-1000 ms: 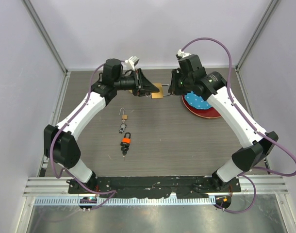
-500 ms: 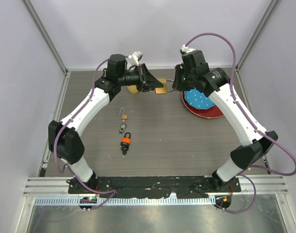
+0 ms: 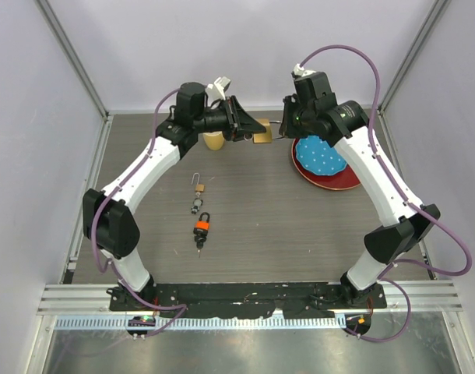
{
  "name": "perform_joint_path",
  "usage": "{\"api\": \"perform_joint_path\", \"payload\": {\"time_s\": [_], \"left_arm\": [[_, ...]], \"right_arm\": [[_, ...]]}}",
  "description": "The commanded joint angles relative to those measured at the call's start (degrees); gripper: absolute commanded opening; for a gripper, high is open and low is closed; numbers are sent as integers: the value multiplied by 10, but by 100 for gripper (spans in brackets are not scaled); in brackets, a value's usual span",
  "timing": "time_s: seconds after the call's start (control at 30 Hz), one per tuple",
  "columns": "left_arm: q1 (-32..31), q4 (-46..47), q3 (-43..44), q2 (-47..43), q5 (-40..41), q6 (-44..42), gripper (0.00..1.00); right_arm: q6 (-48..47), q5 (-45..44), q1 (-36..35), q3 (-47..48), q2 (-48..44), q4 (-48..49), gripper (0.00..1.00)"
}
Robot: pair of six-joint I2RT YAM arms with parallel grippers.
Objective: Lock with the key
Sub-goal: Lock the lock.
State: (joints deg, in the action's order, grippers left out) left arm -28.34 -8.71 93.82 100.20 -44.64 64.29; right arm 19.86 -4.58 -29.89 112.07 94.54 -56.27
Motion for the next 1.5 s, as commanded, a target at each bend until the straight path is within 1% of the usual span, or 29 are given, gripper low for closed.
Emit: {"api": "perform_joint_path", "payload": {"time_s": [0.0,0.23,0.4,0.6,0.73,0.87,1.07,1.13,1.27,1.3,1.33,1.4,1.47], "left_arm": [[-119,98,-21,53,54,19,0],[-107,127,-59,35,65,24,0],[-107,156,-65,39,70,33,0],[-108,167,-62,47,80,39,0],[-113,195,-59,61,91,53,0],[-131,167,-17,89,92,44,0],[-172,182,21,126,86,65,0],[-182,158,48,139,74,54,0],[-163,180,-3,108,83,60,0],[-147,186,-36,98,83,65,0],[-139,199,-52,89,83,66,0],[-116,194,-91,65,76,58,0],[-106,191,-112,53,67,49,0]], "right_arm": [[119,457,-120,74,-13,325,2],[116,455,-120,64,-22,327,2],[121,466,-120,60,-23,339,2],[126,488,-120,56,-22,353,2],[131,505,-120,57,-19,365,2],[134,511,-120,59,-21,376,2],[152,529,-120,71,-18,405,2],[154,527,-120,73,-16,406,2],[126,491,-116,76,-25,357,2],[119,458,-111,75,-27,337,2],[102,446,-105,69,-35,315,2],[99,414,-93,41,-45,300,2],[105,419,-65,23,-52,301,2]]}}
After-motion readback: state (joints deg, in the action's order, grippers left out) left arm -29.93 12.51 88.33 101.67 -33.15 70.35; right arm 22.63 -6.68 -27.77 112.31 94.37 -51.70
